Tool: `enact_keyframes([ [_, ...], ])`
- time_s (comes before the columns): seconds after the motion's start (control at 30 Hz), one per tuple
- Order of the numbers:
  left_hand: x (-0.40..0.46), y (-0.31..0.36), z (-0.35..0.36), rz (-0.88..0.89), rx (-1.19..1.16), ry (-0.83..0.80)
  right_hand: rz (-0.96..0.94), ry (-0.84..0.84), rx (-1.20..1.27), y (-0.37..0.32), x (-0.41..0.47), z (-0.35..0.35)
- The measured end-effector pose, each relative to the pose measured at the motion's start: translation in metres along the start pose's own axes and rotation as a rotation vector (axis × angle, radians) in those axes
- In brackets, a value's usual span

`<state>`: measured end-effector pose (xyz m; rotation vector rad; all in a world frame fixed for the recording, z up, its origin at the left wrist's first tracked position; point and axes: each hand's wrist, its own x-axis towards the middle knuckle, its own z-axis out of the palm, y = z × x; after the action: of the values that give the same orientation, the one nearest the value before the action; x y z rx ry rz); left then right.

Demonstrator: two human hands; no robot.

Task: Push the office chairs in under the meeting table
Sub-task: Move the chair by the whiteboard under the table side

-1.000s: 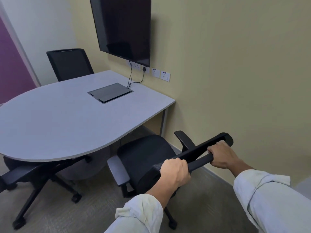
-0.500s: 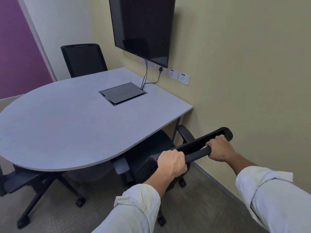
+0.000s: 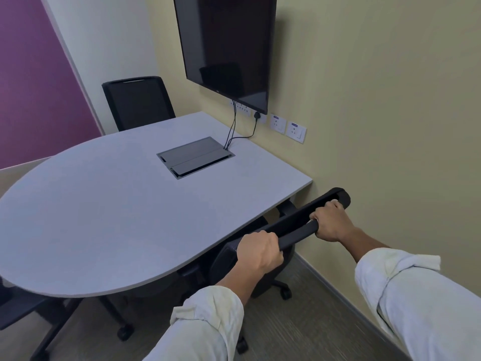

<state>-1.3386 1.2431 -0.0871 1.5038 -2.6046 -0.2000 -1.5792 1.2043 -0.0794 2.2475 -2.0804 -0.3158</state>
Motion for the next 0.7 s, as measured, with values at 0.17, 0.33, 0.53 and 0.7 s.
enact_keyframes([
  [0.17, 0.037, -0.006, 0.0, -0.047, 0.005, -0.01, -0.021, -0.004, 0.021, 0.012, 0.039, -0.004],
  [0.33, 0.069, -0.012, 0.001, -0.089, 0.01, -0.014, -0.058, -0.026, 0.024, 0.026, 0.077, -0.007],
  [0.53, 0.102, -0.017, 0.005, -0.118, 0.016, 0.01, -0.089, -0.036, 0.018, 0.04, 0.114, -0.01],
  [0.7, 0.118, -0.018, 0.011, -0.118, 0.029, 0.035, -0.109, -0.029, 0.004, 0.052, 0.128, -0.008],
])
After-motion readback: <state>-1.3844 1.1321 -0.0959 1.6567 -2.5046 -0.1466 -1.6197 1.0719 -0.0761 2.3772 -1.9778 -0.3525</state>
